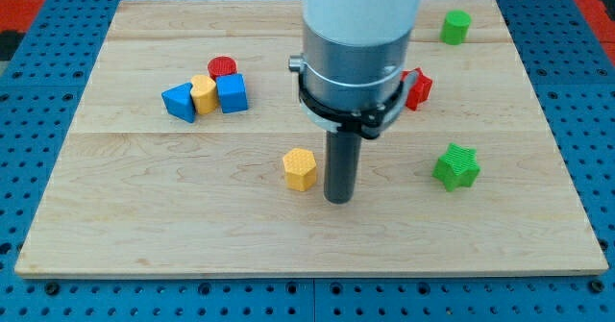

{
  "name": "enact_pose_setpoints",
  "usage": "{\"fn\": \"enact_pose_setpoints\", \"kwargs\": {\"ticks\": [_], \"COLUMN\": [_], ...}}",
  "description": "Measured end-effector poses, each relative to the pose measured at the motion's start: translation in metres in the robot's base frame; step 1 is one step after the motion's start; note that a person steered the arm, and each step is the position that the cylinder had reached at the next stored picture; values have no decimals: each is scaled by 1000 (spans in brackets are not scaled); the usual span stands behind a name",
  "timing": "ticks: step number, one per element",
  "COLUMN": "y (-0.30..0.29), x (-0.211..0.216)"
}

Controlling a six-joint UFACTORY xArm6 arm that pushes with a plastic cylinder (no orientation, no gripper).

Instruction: Slide yellow hexagon to the group of blocks

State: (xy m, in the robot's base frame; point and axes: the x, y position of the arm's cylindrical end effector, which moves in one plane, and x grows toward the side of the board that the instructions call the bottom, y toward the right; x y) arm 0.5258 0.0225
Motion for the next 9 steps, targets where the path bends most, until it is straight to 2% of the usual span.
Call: {"fn": "enact_pose_setpoints", "kwargs": {"ticks": [2, 3, 4, 5, 7, 9], "y": [-79, -70, -29, -24, -97, -172], "x": [-14, -23, -24, -60, -55, -33]}}
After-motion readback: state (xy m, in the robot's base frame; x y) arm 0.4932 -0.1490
